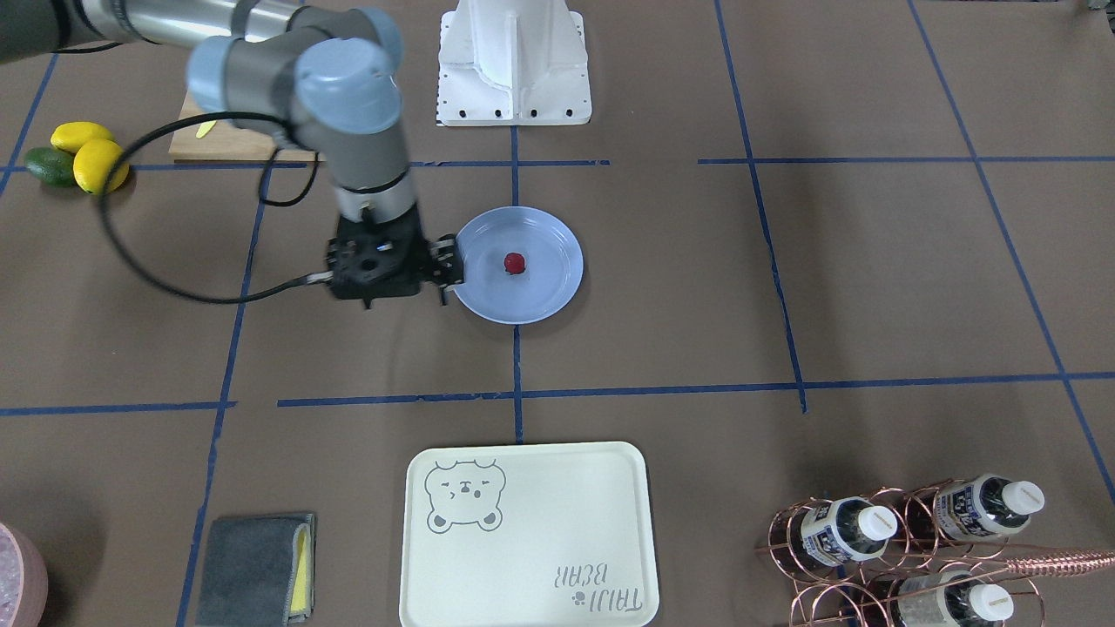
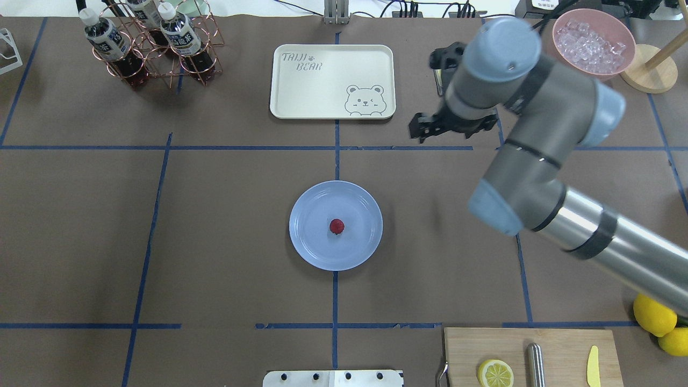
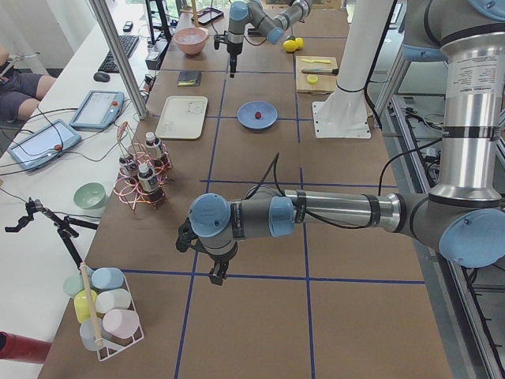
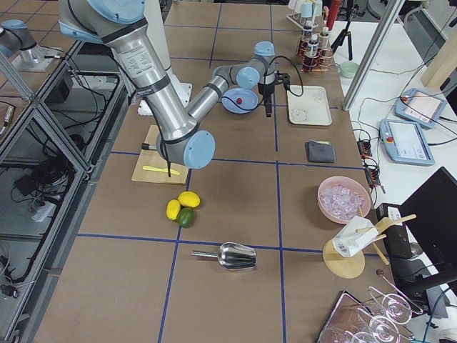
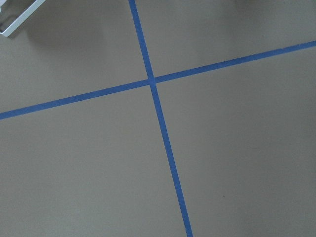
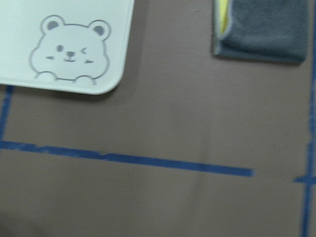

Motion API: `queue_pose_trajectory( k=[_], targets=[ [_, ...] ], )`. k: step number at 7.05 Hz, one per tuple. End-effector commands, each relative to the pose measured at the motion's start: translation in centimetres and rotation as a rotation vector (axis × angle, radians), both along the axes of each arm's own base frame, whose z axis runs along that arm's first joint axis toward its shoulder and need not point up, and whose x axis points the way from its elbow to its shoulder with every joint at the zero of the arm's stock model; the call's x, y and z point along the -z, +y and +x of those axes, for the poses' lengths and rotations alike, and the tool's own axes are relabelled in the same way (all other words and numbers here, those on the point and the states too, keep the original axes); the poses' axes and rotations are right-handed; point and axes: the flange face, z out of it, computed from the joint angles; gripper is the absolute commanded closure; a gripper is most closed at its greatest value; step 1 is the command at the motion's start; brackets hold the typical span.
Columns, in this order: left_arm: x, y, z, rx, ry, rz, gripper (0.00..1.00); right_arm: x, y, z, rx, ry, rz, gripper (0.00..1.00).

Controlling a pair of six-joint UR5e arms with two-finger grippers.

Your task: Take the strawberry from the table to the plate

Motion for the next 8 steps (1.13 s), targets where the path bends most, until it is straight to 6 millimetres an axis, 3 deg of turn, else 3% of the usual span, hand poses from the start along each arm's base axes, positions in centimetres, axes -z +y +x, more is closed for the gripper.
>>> queue_pose_trajectory(
  k=[1,2,3,4,5,6,7,8],
  targets=[
    [0.2,0.1,0.0,0.001,-0.008,0.005,0.00,-13.4,-3.6,20.6,0.187,0.009,0.072,0.00],
    [1.3,-0.1,-0.3,0.000,-0.045,0.028,0.00,-19.0,-2.2,28.7,0.171,0.007,0.047,0.00],
    [1.5,0.0,-0.3,-0.002,-0.046,0.035,0.00,-25.1,0.3,34.0,0.102,0.006,-0.053,0.00],
    [1.5,-0.2,-0.3,-0.004,-0.064,0.035,0.00,-31.6,5.0,36.7,0.115,0.045,-0.090,0.00],
    [1.6,-0.2,-0.4,-0.004,-0.066,0.038,0.00,-36.0,7.1,39.3,0.112,0.121,-0.072,0.00],
    [1.5,-0.1,-0.4,-0.004,-0.066,0.035,0.00,-38.1,9.0,42.3,0.066,0.095,-0.061,0.00],
    [1.6,-0.1,-0.4,-0.003,-0.066,0.036,0.00,-39.1,11.0,43.2,0.049,0.010,-0.093,0.00],
    [1.6,-0.2,-0.3,-0.003,-0.065,0.037,0.00,-37.3,11.4,45.6,-0.014,-0.045,-0.090,0.00]
  ],
)
